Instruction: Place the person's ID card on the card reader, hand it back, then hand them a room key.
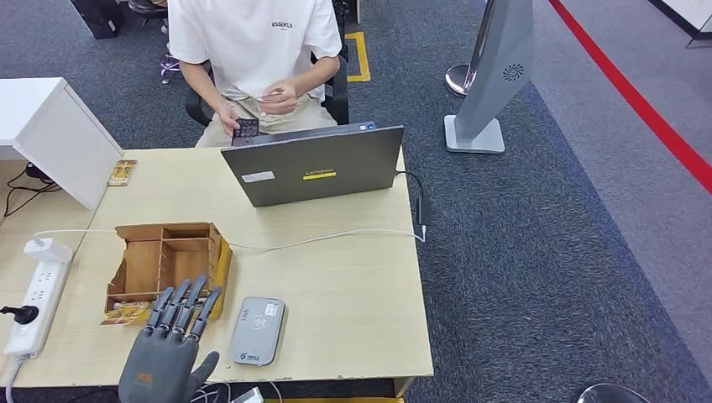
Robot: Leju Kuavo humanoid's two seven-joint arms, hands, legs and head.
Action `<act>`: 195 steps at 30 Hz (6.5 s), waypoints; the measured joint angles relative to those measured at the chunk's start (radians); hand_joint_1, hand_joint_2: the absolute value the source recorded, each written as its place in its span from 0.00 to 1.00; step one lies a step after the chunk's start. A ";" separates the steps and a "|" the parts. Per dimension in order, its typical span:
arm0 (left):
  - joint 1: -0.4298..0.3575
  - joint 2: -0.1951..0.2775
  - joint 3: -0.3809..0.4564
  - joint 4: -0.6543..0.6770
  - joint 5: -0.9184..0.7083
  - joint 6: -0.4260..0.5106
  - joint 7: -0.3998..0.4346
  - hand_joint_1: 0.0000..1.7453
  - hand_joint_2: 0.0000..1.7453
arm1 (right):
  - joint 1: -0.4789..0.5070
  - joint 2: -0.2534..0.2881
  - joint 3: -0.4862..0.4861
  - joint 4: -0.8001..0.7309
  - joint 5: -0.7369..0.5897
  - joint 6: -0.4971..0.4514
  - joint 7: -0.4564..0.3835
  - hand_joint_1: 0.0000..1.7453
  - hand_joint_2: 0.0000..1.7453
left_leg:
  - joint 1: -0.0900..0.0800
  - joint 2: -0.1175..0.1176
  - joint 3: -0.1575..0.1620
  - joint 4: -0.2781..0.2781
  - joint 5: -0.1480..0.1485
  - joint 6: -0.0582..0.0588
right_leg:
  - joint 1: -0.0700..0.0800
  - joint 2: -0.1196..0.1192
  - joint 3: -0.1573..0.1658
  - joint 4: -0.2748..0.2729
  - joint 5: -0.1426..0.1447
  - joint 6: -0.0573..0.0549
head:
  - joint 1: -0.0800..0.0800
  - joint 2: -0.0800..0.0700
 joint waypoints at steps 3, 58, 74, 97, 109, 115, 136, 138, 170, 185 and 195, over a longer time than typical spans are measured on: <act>0.008 0.032 -0.007 0.000 0.016 -0.020 -0.004 0.00 1.00 | 0.000 0.001 -0.020 -0.002 0.011 0.002 -0.002 0.00 1.00 | 0.000 -0.001 0.000 0.000 0.000 0.000 | 0.000 0.000 0.000 0.000 0.000 0.000 | 0.000 0.000; -0.054 -0.127 0.427 0.229 0.091 -0.024 -0.195 0.00 1.00 | -0.009 0.009 -0.115 -0.010 0.189 0.028 0.010 0.00 1.00 | 0.000 -0.001 0.000 0.000 0.000 0.000 | 0.000 -0.001 0.001 0.000 0.000 0.000 | 0.000 0.000; -0.174 -0.212 0.456 0.470 0.010 0.014 -0.204 0.00 1.00 | -0.015 0.009 -0.121 -0.009 0.234 0.032 0.010 0.00 1.00 | 0.000 -0.002 0.001 0.000 0.000 0.000 | 0.000 -0.002 0.001 0.000 0.000 0.000 | 0.000 0.000; -0.221 -0.269 0.445 0.533 -0.019 0.029 -0.204 0.00 1.00 | -0.017 0.014 -0.132 -0.006 0.259 0.032 0.008 0.00 1.00 | 0.000 -0.001 0.001 0.000 0.000 0.000 | 0.000 -0.002 0.001 0.000 0.000 0.000 | 0.000 0.000; -0.229 -0.271 0.410 0.532 -0.027 0.050 -0.203 0.00 1.00 | -0.018 0.014 -0.158 -0.006 0.281 0.032 0.006 0.00 1.00 | 0.000 -0.001 0.001 0.000 0.000 0.000 | 0.000 -0.002 0.001 0.000 0.000 0.000 | 0.000 0.000; -0.224 -0.271 0.389 0.500 -0.028 0.103 -0.213 0.00 1.00 | -0.020 0.014 -0.170 -0.005 0.289 0.031 0.005 0.00 1.00 | 0.000 -0.002 0.001 0.000 0.000 0.000 | 0.000 -0.002 0.001 0.000 0.000 0.000 | 0.000 0.000; -0.218 -0.271 0.372 0.476 -0.029 0.104 -0.204 0.00 1.00 | -0.022 0.014 -0.182 -0.005 0.289 0.032 -0.003 0.00 1.00 | 0.000 -0.002 0.001 0.000 0.000 0.000 | 0.000 -0.002 0.001 0.000 0.000 0.000 | 0.000 0.000; -0.218 -0.271 0.372 0.476 -0.029 0.104 -0.204 0.00 1.00 | -0.022 0.014 -0.182 -0.005 0.289 0.032 -0.003 0.00 1.00 | 0.000 -0.002 0.001 0.000 0.000 0.000 | 0.000 -0.002 0.001 0.000 0.000 0.000 | 0.000 0.000; -0.215 -0.269 0.373 0.483 0.039 0.022 -0.207 1.00 1.00 | -0.025 0.014 -0.229 -0.005 0.298 0.035 -0.006 0.00 1.00 | 0.000 -0.002 0.001 0.000 0.000 0.001 | 0.000 -0.002 0.001 0.000 0.000 0.000 | 0.000 0.000; -0.212 -0.277 0.372 0.466 0.039 0.009 -0.204 1.00 1.00 | -0.027 0.017 -0.255 -0.005 0.294 0.034 -0.013 0.00 1.00 | 0.000 -0.002 0.001 0.000 0.000 0.001 | 0.000 -0.002 0.001 0.000 0.000 0.000 | 0.000 0.000; -0.199 -0.278 0.364 0.413 0.043 0.002 -0.205 1.00 1.00 | -0.028 0.022 -0.271 -0.005 0.287 0.031 -0.014 0.00 1.00 | 0.000 -0.002 0.001 0.001 0.000 0.001 | 0.000 -0.002 0.001 0.000 0.000 0.000 | 0.000 0.000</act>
